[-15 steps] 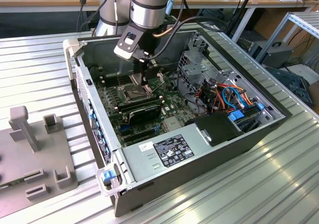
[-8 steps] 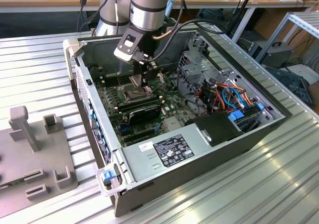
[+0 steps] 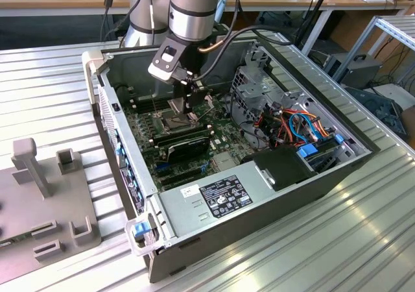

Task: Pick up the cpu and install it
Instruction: 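Place the cpu into insertion slot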

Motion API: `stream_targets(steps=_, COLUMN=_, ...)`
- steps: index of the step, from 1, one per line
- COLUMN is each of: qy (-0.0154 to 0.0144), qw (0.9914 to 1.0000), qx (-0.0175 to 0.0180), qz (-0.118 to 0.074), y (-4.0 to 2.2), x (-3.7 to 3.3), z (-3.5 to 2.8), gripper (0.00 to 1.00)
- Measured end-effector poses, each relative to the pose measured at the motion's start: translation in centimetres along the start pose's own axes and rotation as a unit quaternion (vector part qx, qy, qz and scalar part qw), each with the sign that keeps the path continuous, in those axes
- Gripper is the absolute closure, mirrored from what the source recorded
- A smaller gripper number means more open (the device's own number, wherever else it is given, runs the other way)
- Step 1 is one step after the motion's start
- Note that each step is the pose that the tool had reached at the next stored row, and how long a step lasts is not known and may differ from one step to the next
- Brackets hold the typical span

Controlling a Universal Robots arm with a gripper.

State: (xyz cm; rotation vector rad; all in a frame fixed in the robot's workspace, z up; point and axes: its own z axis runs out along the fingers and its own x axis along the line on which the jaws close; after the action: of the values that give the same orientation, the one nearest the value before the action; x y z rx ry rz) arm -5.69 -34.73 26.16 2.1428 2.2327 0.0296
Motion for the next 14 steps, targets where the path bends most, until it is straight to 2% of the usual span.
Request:
stream_targets(steps=8, qy=0.0000, qw=1.00000, qx=0.0000, qz=0.000, y=-0.01, x=0.00, z=0.12, gripper=0.46)
stream_targets(steps=14, qy=0.0000, qw=1.00000, qx=0.0000, qz=0.000, y=-0.02, x=0.01, z=0.48, gripper=0.46)
